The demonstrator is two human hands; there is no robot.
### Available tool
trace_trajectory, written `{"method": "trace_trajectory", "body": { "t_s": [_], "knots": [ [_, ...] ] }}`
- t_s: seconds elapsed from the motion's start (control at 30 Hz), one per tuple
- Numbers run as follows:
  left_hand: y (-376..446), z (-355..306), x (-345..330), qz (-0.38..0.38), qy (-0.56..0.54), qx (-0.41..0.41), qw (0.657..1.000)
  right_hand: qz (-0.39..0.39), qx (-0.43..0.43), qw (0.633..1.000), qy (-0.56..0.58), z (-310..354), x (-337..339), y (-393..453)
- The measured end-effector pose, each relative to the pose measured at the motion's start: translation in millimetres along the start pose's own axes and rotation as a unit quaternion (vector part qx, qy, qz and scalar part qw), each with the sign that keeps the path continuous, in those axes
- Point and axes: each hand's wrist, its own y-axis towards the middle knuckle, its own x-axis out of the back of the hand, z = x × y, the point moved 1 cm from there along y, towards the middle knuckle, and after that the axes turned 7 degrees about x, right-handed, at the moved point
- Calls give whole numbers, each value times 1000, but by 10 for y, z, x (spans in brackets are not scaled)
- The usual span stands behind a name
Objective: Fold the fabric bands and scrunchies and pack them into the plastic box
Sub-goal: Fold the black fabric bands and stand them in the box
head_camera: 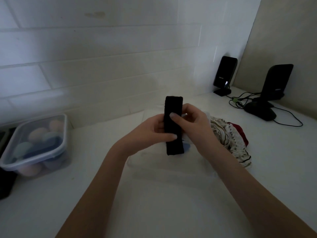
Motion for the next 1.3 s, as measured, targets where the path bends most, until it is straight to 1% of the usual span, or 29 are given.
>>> {"method": "trace_trajectory", "body": {
  "t_s": [0.07,0.13,0.3,0.4,0.53,0.67,0.77,0.83,0.9,1.0,1.07,1.13,1.2,1.3],
  "knots": [
    [5,-1,-30,-18,28,-16,999,-6,7,1000,-13,-2,7,4],
    [19,7,-30,-49,27,-23,998,-3,5,1000,-8,-19,8,9],
    [0,-9,15,-90,-29,-16,995,81,11,997,16,-37,-32,-4],
    [-12,-15,14,-93,-61,-2,994,93,18,995,42,-15,-40,-16],
    [-17,-19,-12,-85,-99,9,991,81,18,993,84,1,-4,-33],
    [-40,-50,-37,-79,-123,9,989,80,36,994,58,48,3,-48],
    [-42,-54,-44,-72,-149,23,986,78,30,995,62,104,2,-62],
    [-33,-58,-42,-67,-164,28,984,75,46,994,67,104,6,-59],
    [-37,-81,-42,-51,-193,33,979,78,63,993,56,97,-2,-57],
    [-45,-110,-20,-3,-238,40,970,76,64,995,29,65,-9,-54],
    [-54,-121,-30,17,-227,35,973,71,76,995,-5,62,-18,-60],
    [-57,-98,-36,12,-176,15,984,57,85,995,-24,73,-20,-70],
    [-61,-66,-27,-12,-128,6,992,45,82,995,-20,85,-11,-78],
    [-64,-44,-7,-42,-113,-8,993,49,78,996,-14,109,4,-80]
  ]
}}
